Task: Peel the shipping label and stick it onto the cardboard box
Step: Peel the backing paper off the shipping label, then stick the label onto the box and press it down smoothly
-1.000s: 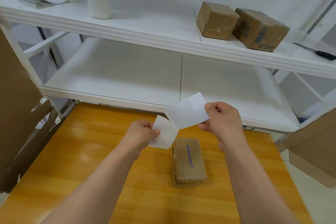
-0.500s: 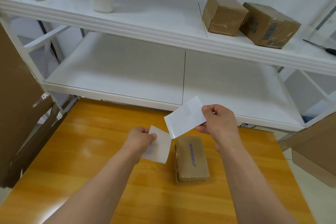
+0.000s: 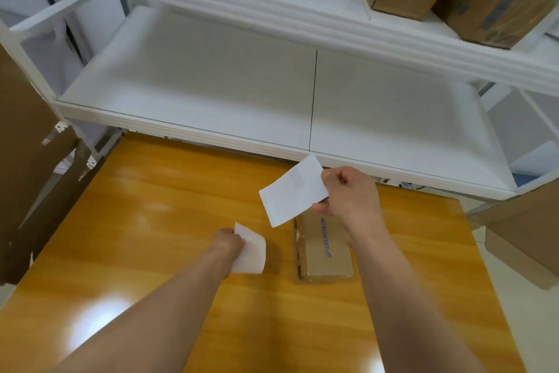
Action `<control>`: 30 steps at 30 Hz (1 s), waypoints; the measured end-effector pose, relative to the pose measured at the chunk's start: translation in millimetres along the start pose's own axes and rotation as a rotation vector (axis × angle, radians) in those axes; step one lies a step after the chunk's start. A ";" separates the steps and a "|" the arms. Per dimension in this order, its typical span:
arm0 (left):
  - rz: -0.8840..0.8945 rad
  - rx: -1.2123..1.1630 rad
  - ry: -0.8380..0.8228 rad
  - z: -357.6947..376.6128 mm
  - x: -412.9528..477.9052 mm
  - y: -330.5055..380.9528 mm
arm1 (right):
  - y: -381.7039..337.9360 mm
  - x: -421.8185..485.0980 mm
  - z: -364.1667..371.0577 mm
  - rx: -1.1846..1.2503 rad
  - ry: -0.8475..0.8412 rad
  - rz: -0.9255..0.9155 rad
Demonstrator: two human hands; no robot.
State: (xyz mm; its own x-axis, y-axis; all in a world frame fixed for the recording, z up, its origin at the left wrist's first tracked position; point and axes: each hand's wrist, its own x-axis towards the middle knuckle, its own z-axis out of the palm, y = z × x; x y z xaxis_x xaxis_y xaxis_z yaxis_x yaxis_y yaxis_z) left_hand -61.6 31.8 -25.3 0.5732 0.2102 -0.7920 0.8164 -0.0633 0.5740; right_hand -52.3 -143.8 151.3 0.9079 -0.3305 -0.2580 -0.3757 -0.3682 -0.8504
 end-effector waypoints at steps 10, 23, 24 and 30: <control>0.073 0.124 -0.065 2.2 27.8 -24.2 | 24.8 6.7 26.0 -0.044 -0.038 0.126; 0.191 0.440 0.166 -7.2 38.1 -1.3 | 22.7 7.3 22.2 -0.022 -0.020 0.126; 0.210 0.402 0.158 -6.2 32.3 7.4 | 22.0 7.5 21.5 -0.026 -0.018 0.119; 0.296 0.003 0.030 0.6 -37.8 74.0 | 16.0 11.2 9.3 -0.053 0.028 0.066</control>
State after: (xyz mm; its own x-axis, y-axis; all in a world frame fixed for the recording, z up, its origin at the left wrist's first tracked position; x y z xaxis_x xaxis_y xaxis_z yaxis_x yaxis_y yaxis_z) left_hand -22.8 18.6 47.0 0.7842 0.2111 -0.5835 0.6141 -0.1293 0.7785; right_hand -46.4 -145.4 130.5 0.8755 -0.3792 -0.2995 -0.4447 -0.3898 -0.8064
